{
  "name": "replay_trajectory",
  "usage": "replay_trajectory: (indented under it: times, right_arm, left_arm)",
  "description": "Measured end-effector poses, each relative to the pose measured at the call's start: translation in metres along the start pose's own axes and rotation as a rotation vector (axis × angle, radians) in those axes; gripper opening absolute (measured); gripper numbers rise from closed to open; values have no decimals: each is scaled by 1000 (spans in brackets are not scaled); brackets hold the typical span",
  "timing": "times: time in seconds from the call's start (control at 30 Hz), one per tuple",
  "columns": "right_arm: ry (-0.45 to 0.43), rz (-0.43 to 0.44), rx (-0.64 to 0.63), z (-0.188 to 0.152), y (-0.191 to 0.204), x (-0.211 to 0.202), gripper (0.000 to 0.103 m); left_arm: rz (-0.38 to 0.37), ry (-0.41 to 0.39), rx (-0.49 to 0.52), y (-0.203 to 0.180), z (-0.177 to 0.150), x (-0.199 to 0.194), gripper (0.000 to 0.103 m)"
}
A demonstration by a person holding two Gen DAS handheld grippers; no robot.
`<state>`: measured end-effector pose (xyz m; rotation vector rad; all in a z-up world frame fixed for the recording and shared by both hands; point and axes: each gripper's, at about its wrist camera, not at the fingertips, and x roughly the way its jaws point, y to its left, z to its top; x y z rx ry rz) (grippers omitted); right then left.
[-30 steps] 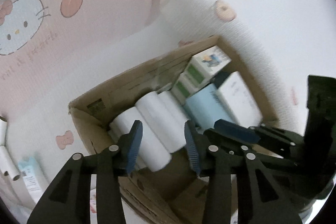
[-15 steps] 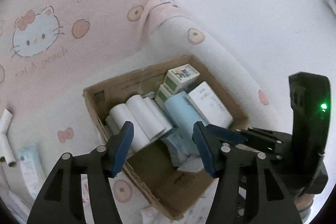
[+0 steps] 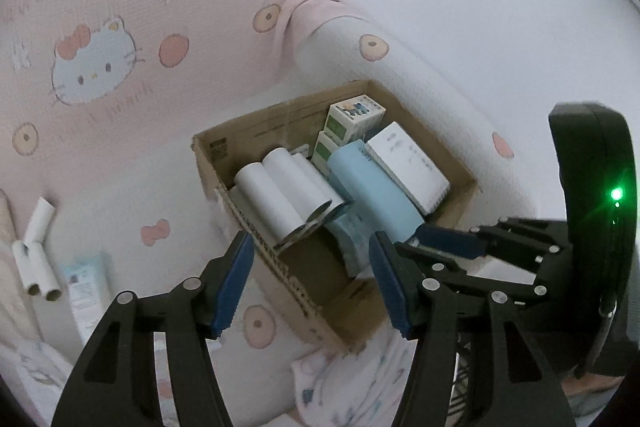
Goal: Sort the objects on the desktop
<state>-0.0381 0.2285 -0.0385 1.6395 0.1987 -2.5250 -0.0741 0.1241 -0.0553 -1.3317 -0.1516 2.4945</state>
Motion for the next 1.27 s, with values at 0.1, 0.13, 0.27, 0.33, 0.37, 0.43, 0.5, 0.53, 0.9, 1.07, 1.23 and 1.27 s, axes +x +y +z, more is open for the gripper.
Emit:
replay_trajectory:
  times: [0.1,0.13,0.27,0.33,0.37,0.43,0.5,0.53,0.9,1.07,1.23,1.27]
  right_arm:
    - [-14,-22,-34,-4,11,-17,20]
    - [-24,-34,-41,-5,15,-23,20]
    - [-68,-86,-64,-7,34,-47,36]
    - [-94,-112,-99,-8,46,-58,54]
    - [-109,-132,-120,-8,53,-64,59]
    - [-132,-151,-147,-8,62,-72,60]
    - [-148,-157,-168,-8,70,-80,63]
    - [-156,-160,-177,-8,73,-83,65]
    - [-188,-213,-155,-19,82,-106,72]
    - [-181,-203,-131,-27,79,-107,73]
    - [-156,-173,-115,-34,77,-97,73]
    - [-153,-168,-109,-35,76,-96,73]
  left_arm:
    - [-3,-15,30,0,-2,-19,64]
    - [-15,-20,36,1,-3,-27,64]
    - [-39,-12,51,6,-2,-49,68]
    - [-6,-11,60,9,-2,-60,76]
    - [20,-10,61,11,-3,-64,77]
    - [72,-6,50,17,-4,-74,79]
    - [93,3,36,23,-4,-80,79]
    - [104,8,31,25,-4,-83,79]
    - [121,-12,33,26,-2,-110,79]
    - [142,-4,59,19,-3,-105,79]
    - [137,25,79,12,-2,-98,79]
    - [135,39,94,9,-1,-95,79]
